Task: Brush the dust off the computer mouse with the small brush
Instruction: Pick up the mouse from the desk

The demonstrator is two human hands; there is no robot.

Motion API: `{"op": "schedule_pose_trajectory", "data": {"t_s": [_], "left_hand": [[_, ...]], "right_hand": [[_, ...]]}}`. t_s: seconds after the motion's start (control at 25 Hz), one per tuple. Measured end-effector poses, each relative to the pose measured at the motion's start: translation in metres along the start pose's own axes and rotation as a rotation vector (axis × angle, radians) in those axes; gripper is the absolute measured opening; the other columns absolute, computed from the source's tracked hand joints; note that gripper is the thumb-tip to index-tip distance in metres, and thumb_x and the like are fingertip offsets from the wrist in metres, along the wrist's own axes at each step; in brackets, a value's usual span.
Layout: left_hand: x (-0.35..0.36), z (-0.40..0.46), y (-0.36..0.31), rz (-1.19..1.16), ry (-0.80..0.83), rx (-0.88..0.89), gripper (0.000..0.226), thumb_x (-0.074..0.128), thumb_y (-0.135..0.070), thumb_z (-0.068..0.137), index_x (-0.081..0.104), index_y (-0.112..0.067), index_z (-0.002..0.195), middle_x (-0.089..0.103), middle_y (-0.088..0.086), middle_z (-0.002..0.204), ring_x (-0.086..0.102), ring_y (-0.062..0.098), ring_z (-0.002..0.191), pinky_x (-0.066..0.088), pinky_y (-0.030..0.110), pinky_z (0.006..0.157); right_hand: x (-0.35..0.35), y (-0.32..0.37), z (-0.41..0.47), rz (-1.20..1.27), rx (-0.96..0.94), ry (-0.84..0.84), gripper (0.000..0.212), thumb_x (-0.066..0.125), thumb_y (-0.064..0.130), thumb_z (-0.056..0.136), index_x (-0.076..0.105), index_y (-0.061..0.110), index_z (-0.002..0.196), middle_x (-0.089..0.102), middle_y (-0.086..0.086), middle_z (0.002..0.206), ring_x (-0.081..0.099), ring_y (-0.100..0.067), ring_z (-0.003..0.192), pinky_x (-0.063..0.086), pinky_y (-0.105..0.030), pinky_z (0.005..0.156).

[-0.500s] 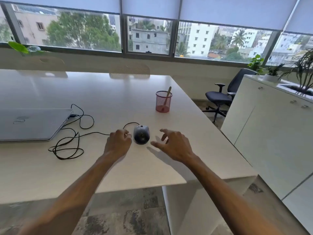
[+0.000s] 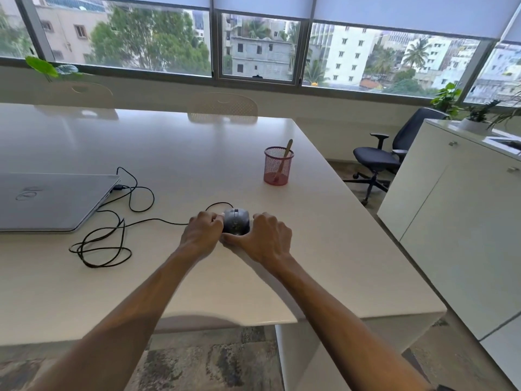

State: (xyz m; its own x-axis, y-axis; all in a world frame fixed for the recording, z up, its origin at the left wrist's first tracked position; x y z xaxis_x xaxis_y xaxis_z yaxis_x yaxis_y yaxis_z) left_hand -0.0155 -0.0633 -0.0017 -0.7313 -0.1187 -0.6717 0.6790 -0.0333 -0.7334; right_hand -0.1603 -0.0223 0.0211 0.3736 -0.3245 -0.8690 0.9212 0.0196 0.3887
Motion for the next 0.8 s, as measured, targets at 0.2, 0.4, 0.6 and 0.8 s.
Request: {"op": "schedule_pose_trajectory", "data": {"t_s": [0.2, 0.4, 0.6, 0.8], "left_hand": [[0.002, 0.007, -0.001, -0.079, 0.032, -0.060, 0.042, 0.042, -0.034, 0.093, 0.056, -0.008, 0.062, 0.064, 0.015, 0.073, 0.058, 0.031, 0.075, 0.044, 0.039, 0.069], [0.008, 0.009, 0.002, -0.289, 0.061, -0.061, 0.039, 0.042, -0.036, 0.090, 0.059, -0.009, 0.067, 0.062, 0.011, 0.074, 0.056, 0.027, 0.074, 0.049, 0.048, 0.078], [0.015, 0.008, -0.009, -0.724, 0.162, -0.161, 0.036, 0.034, -0.030, 0.102, 0.067, -0.014, 0.100, 0.070, 0.010, 0.095, 0.062, 0.021, 0.085, 0.048, 0.036, 0.076], [0.027, 0.009, -0.019, -1.082, 0.347, -0.244, 0.048, 0.033, -0.048, 0.102, 0.066, -0.018, 0.119, 0.077, 0.007, 0.103, 0.071, 0.018, 0.093, 0.057, 0.030, 0.077]], "right_hand": [[0.006, 0.008, -0.001, 0.054, 0.060, -0.066, 0.062, 0.062, 0.082, 0.058, 0.059, 0.021, 0.071, 0.070, -0.002, 0.075, 0.069, -0.024, 0.074, 0.036, -0.027, 0.059], [0.002, 0.010, -0.001, 0.070, 0.070, -0.154, 0.067, 0.057, 0.085, 0.060, 0.052, 0.019, 0.065, 0.066, 0.000, 0.064, 0.066, -0.020, 0.062, 0.036, -0.025, 0.055], [-0.013, 0.002, 0.002, 0.087, 0.070, -0.210, 0.060, 0.059, 0.079, 0.064, 0.067, 0.020, 0.075, 0.061, 0.005, 0.066, 0.058, -0.015, 0.059, 0.032, -0.023, 0.056], [-0.026, 0.004, -0.003, 0.133, 0.001, -0.274, 0.059, 0.058, 0.079, 0.067, 0.069, 0.023, 0.084, 0.064, 0.007, 0.073, 0.055, -0.010, 0.060, 0.046, -0.023, 0.055]]}}
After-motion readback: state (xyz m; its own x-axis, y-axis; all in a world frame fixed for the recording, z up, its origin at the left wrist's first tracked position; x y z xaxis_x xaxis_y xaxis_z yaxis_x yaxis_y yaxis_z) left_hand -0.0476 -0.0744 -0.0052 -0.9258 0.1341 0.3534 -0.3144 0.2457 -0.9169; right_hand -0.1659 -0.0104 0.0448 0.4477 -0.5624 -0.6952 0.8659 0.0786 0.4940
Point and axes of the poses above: each hand's wrist, its own z-axis towards the middle knuckle, its own x-axis out of the palm, y = z × x, the point moved 3 cm from there along z, towards the middle knuckle
